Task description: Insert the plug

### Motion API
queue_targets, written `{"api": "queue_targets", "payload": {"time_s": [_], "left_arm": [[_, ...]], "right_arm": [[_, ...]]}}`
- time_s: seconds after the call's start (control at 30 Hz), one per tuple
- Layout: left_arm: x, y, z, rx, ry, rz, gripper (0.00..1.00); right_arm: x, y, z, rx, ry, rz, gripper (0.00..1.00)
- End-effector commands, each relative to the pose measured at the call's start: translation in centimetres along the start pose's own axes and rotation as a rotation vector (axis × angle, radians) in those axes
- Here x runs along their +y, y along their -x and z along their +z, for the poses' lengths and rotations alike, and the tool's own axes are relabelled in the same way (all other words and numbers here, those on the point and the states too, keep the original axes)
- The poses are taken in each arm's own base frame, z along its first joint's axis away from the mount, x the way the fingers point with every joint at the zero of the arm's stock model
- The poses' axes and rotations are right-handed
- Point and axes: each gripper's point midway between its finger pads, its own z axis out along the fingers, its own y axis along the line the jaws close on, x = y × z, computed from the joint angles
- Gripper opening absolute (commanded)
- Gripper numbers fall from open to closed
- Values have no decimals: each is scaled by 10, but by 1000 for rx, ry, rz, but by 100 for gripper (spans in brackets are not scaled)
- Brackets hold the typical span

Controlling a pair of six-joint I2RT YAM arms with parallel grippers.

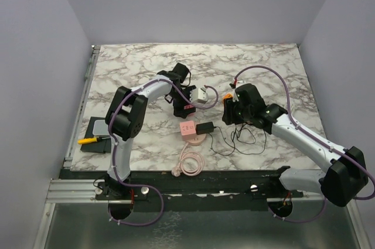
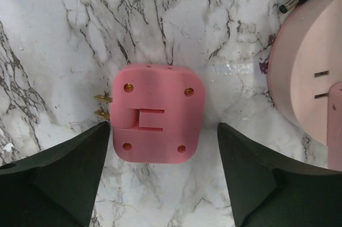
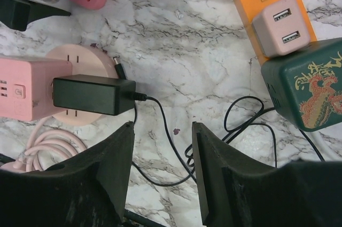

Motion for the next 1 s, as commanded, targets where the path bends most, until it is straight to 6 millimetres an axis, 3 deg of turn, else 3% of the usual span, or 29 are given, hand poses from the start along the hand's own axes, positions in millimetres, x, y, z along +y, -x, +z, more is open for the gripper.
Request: {"api": "queue_targets", "payload": {"time_s": [0.0, 0.13, 0.53, 0.73, 0.97], "left_arm": [[3, -3, 6, 21, -10, 43, 79], [11, 8, 7, -14, -5, 41, 76], [13, 24, 1, -62, -2, 47, 37], [34, 61, -42, -148, 97, 102, 27], [49, 110, -108, -235, 238, 267, 26]], "right_arm": [[9, 10, 2, -34, 34, 1, 52], [11, 11, 7, -45, 44, 8, 52], [14, 12, 21, -64, 63, 4, 50], [20, 26, 29, -90, 79, 4, 53], [33, 76, 15, -205, 181, 48, 62]]}}
